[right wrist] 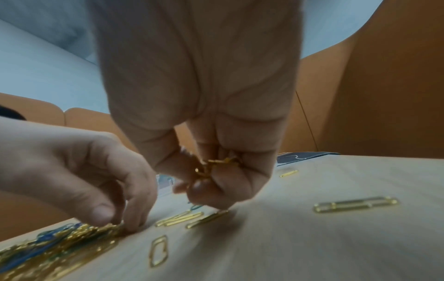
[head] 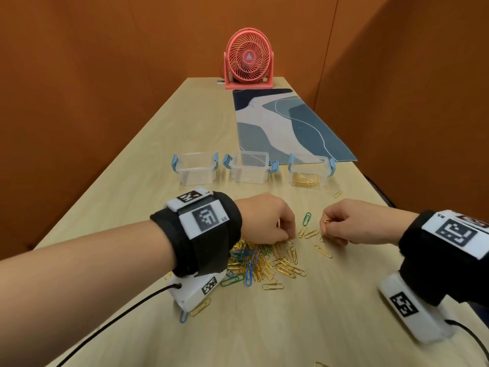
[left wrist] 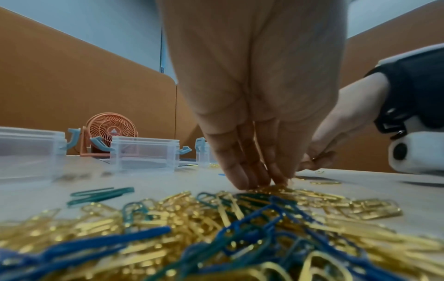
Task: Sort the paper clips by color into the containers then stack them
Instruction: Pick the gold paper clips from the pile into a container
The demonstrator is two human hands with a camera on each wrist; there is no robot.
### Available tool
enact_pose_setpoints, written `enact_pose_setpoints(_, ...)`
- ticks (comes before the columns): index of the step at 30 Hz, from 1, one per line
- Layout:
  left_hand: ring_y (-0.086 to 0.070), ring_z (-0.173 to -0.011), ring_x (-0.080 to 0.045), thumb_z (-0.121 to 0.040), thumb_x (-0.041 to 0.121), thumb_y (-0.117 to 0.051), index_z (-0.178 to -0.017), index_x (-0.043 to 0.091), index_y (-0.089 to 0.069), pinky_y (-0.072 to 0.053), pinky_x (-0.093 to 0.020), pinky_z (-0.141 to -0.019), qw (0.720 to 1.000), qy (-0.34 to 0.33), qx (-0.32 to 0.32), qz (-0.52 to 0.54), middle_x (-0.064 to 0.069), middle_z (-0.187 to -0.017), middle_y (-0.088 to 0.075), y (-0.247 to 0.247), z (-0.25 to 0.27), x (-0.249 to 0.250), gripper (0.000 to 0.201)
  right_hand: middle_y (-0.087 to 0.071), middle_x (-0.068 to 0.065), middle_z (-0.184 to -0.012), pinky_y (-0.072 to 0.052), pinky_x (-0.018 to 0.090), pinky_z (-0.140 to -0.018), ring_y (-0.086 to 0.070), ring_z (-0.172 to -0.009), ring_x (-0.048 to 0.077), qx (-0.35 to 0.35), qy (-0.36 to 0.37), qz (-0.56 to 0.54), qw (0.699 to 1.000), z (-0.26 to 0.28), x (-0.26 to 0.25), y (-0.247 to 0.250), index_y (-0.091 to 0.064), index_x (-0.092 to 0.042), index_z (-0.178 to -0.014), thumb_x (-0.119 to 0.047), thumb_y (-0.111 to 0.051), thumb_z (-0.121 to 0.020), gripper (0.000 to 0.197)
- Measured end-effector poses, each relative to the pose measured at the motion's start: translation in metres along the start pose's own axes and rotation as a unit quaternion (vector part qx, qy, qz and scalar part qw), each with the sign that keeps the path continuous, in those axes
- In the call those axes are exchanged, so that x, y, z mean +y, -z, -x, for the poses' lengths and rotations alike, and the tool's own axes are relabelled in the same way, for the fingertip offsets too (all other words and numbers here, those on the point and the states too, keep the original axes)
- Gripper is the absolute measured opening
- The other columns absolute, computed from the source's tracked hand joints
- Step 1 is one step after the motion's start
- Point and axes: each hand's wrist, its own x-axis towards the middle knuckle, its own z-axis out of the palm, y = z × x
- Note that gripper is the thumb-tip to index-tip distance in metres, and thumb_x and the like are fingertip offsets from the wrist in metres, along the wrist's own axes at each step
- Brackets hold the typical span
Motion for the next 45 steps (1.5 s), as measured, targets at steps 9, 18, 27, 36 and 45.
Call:
enact_pose_setpoints(9, -0.049, -0.112, -0.013, -0.073, 0.052, -0.07, -0.129, 0.023, -0.053, -0.042, -0.027, -0.098, 0.997, -0.05, -0.041, -0.044, 0.005, -0.127, -0.049, -0.007, -0.002, 0.014, 0.066, -0.047, -0.004, -0.066, -0.034, 0.019, -0.054, -0.04, -0.056, 0.01, 0.036, 0.0, -0.015, 0.999, 0.004, 0.006, 0.007, -0.053, -0.017, -0.074, -0.02, -0.049, -0.091, 0.018)
enact_pose_setpoints(18, -0.05, -0.116, -0.012, -0.092, 0.023, -0.053, -0.128, 0.023, -0.055, -0.04, -0.022, -0.093, 0.996, -0.076, -0.022, -0.031, 0.005, -0.127, -0.054, -0.002, 0.001, 0.018, 0.036, -0.042, -0.006, -0.067, -0.029, 0.021, -0.053, -0.036, -0.06, 0.008, 0.191, -0.05, -0.047, 0.979, -0.009, 0.027, 0.026, -0.062, -0.01, -0.096, -0.011, -0.034, -0.097, 0.027)
enact_pose_setpoints(27, -0.049, -0.119, -0.018, -0.093, 0.009, -0.044, -0.13, 0.016, -0.054, -0.034, -0.025, -0.101, 0.986, -0.128, -0.033, -0.101, -0.001, -0.137, -0.049, -0.014, -0.015, 0.036, 0.039, -0.06, 0.011, -0.125, -0.039, 0.028, -0.093, -0.053, -0.115, 0.026, 0.185, -0.034, 0.063, 0.98, -0.033, 0.038, 0.028, -0.063, -0.01, -0.118, -0.007, -0.034, -0.098, 0.035)
enact_pose_setpoints(36, -0.059, -0.097, -0.007, -0.088, 0.004, -0.047, -0.106, 0.02, -0.071, -0.046, -0.021, -0.093, 0.995, -0.079, -0.038, -0.043, 0.006, -0.111, -0.068, 0.002, 0.02, 0.007, 0.034, -0.064, -0.003, -0.108, -0.041, 0.021, -0.083, -0.055, -0.092, 0.013, 0.125, 0.002, 0.068, 0.99, -0.03, 0.035, 0.028, -0.066, -0.022, -0.115, -0.013, -0.045, -0.095, 0.03)
enact_pose_setpoints(45, -0.052, -0.117, -0.018, -0.093, 0.013, -0.046, -0.13, 0.016, -0.053, -0.041, -0.029, -0.1, 0.996, 0.018, 0.09, -0.01, -0.003, -0.129, -0.057, 0.014, -0.058, 0.036, 0.038, -0.059, 0.002, -0.109, -0.051, 0.02, -0.066, -0.061, -0.086, 0.017, 0.088, -0.058, 0.014, 0.994, -0.01, 0.047, 0.047, -0.059, -0.023, -0.118, -0.007, -0.069, -0.08, 0.043)
